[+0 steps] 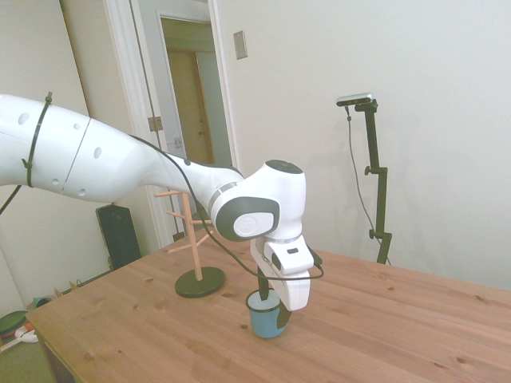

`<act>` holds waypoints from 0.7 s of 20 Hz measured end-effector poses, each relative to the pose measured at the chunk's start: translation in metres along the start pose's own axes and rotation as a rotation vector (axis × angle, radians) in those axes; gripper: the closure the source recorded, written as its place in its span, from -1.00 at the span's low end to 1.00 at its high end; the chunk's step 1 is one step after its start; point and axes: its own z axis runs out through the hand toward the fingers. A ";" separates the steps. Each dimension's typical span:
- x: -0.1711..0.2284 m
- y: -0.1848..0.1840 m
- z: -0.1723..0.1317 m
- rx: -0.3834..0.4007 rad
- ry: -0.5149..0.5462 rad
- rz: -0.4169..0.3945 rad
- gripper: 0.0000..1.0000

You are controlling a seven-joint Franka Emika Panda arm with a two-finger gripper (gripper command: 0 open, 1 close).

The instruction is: Hang the mug

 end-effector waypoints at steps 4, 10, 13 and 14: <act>0.000 -0.006 0.013 -0.019 0.011 -0.003 1.00; 0.000 -0.007 0.013 -0.018 0.012 -0.004 1.00; 0.000 -0.007 0.013 -0.018 0.012 -0.005 1.00; 0.000 -0.007 0.013 -0.018 0.012 -0.005 1.00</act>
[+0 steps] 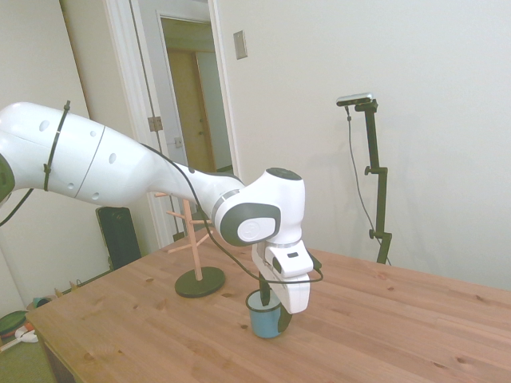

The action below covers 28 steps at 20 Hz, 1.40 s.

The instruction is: Hang the mug

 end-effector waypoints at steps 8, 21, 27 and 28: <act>0.002 -0.001 0.003 0.005 0.009 0.000 1.00; -0.001 -0.004 0.005 -0.006 0.019 -0.022 1.00; 0.000 -0.004 0.002 -0.007 0.026 -0.048 1.00; 0.001 -0.004 -0.002 -0.009 0.039 -0.060 1.00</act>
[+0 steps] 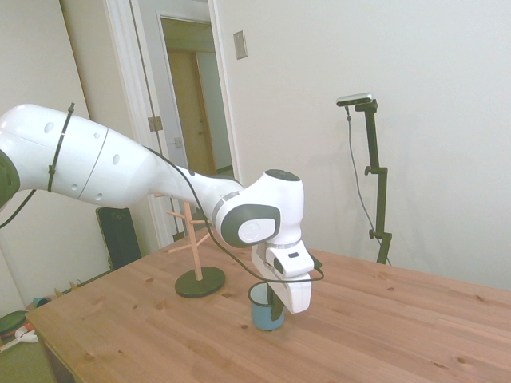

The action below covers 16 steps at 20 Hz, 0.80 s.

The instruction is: Hang the mug

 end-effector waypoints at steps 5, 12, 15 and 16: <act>-0.004 0.008 -0.059 0.043 0.091 -0.069 1.00; -0.066 -0.005 -0.097 0.063 0.179 -0.215 1.00; -0.099 -0.015 -0.101 0.070 0.209 -0.273 1.00; -0.113 -0.016 -0.104 0.071 0.217 -0.289 1.00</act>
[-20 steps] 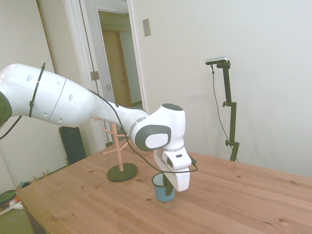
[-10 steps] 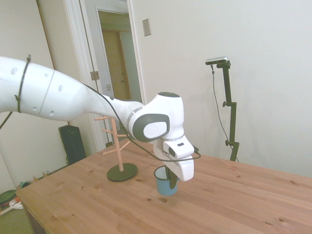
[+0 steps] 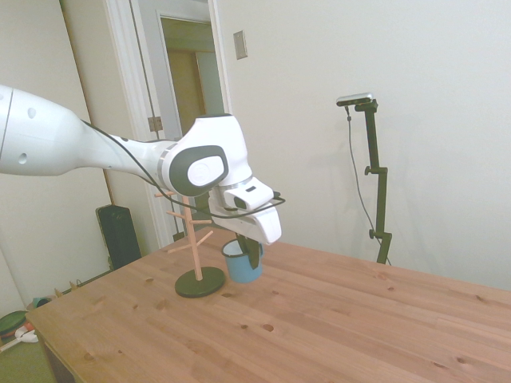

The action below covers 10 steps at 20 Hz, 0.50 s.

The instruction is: Hang the mug

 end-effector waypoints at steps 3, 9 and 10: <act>-0.028 -0.006 -0.014 0.018 0.028 -0.035 1.00; -0.071 -0.001 -0.043 0.049 0.080 -0.072 1.00; -0.074 -0.001 -0.046 0.054 0.085 -0.075 1.00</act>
